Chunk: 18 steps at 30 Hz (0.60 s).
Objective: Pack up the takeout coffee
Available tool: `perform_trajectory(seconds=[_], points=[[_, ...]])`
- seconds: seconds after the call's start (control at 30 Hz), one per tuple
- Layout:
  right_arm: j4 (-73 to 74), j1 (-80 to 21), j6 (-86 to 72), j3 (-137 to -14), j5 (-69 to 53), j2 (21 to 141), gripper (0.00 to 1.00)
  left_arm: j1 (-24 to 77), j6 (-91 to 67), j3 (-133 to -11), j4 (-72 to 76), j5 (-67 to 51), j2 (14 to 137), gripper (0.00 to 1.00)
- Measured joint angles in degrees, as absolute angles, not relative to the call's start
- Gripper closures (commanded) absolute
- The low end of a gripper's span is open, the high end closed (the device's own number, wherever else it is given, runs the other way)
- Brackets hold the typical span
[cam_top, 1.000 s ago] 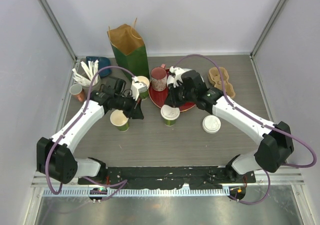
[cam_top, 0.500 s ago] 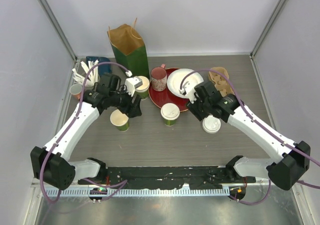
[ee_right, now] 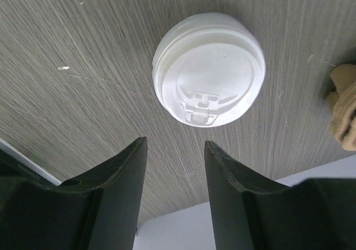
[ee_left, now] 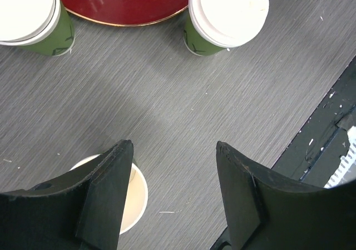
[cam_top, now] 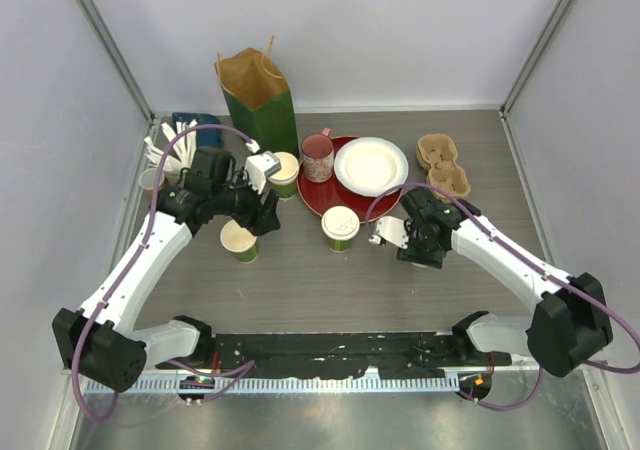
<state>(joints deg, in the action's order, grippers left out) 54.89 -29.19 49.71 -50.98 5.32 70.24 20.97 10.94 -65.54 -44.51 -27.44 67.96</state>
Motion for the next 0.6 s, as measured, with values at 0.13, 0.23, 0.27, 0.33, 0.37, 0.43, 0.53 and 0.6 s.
perform_trajectory(seconds=[0.13,0.23,0.27,0.33,0.37,0.43,0.53,0.6], points=[[54.04,-28.75,52.47,-49.74,6.37,73.63,0.50,20.97,11.27,-65.54,-44.60,-28.62,67.61,0.36],[52.29,-28.75,54.13,-47.83,7.40,74.91,0.52,20.97,11.57,-65.54,-44.73,-29.67,67.57,0.37],[51.81,-28.75,54.46,-47.40,7.66,74.94,0.53,20.97,11.68,-65.54,-44.75,-29.89,67.57,0.37],[50.11,-28.75,55.55,-46.33,8.47,74.94,0.57,20.97,12.03,-65.54,-44.84,-30.13,67.57,0.37],[48.95,-28.75,56.03,-45.60,8.93,74.91,0.57,20.97,12.23,-65.54,-44.86,-30.28,67.57,0.36],[47.00,-28.80,56.86,-44.07,9.50,74.61,0.60,20.97,12.47,-65.54,-44.97,-30.87,67.57,0.37],[45.39,-28.88,57.71,-42.30,10.00,73.67,0.61,20.97,12.67,-65.54,-45.32,-31.66,67.59,0.37],[44.56,-29.15,58.28,-41.95,10.31,73.28,0.62,20.97,12.73,-65.54,-45.67,-32.18,67.59,0.37]])
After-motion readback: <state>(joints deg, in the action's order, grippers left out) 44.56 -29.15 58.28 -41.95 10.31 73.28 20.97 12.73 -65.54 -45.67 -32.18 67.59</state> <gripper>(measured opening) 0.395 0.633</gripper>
